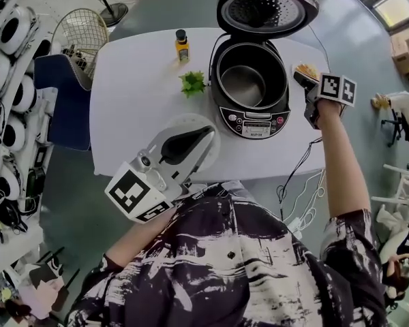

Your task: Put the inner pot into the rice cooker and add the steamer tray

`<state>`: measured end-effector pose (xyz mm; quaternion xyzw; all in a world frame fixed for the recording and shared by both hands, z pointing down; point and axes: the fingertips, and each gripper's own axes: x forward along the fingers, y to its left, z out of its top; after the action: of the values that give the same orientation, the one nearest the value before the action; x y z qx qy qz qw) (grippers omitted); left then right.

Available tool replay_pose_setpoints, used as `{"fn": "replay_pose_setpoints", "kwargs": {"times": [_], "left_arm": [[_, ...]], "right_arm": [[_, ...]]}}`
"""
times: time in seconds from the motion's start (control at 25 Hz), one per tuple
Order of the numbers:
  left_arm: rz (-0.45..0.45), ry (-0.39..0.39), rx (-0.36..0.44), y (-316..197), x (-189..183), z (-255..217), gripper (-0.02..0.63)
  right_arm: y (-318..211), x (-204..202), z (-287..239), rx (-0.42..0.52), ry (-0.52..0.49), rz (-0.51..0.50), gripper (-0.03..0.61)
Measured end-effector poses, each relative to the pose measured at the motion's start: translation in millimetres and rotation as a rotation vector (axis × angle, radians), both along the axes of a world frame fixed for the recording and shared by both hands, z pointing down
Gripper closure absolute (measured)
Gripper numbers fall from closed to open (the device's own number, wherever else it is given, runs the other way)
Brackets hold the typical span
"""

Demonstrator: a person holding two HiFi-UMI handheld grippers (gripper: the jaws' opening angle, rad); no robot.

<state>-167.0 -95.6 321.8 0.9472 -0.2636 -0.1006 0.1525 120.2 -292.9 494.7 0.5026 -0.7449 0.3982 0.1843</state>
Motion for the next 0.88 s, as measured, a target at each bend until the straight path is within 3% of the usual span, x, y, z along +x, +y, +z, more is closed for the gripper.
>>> {"fn": "replay_pose_setpoints", "kwargs": {"times": [0.12, 0.2, 0.32, 0.4, 0.52, 0.64, 0.76, 0.88], "left_arm": [[-0.008, -0.006, 0.008, -8.4, -8.4, 1.3, 0.609], [-0.030, -0.015, 0.007, -17.0, -19.7, 5.8, 0.609], [-0.072, -0.034, -0.006, -31.8, -41.1, 17.8, 0.609], [-0.097, -0.044, -0.014, -40.2, -54.2, 25.7, 0.609], [-0.116, -0.064, -0.022, -44.8, -66.0, 32.6, 0.609], [-0.113, -0.091, -0.033, -44.1, -71.8, 37.9, 0.609], [-0.111, -0.106, -0.045, -41.3, -75.1, 43.2, 0.609], [-0.109, -0.113, -0.052, -36.8, -79.3, 47.0, 0.609]], "right_arm": [[45.7, -23.5, -57.1, 0.137, -0.097, -0.103, 0.554], [103.8, -59.7, -85.7, 0.178, -0.220, -0.258, 0.554], [204.1, -134.0, -84.6, 0.150, -0.384, -0.576, 0.552], [247.2, -172.1, -42.4, 0.083, -0.403, -0.628, 0.546], [273.4, -206.2, 54.7, -0.055, -0.342, -0.551, 0.492], [264.6, -219.9, 142.4, -0.191, -0.287, -0.378, 0.459], [240.3, -218.3, 194.2, -0.290, -0.227, -0.161, 0.480], [225.3, -214.9, 221.7, -0.325, -0.133, -0.096, 0.486]]}}
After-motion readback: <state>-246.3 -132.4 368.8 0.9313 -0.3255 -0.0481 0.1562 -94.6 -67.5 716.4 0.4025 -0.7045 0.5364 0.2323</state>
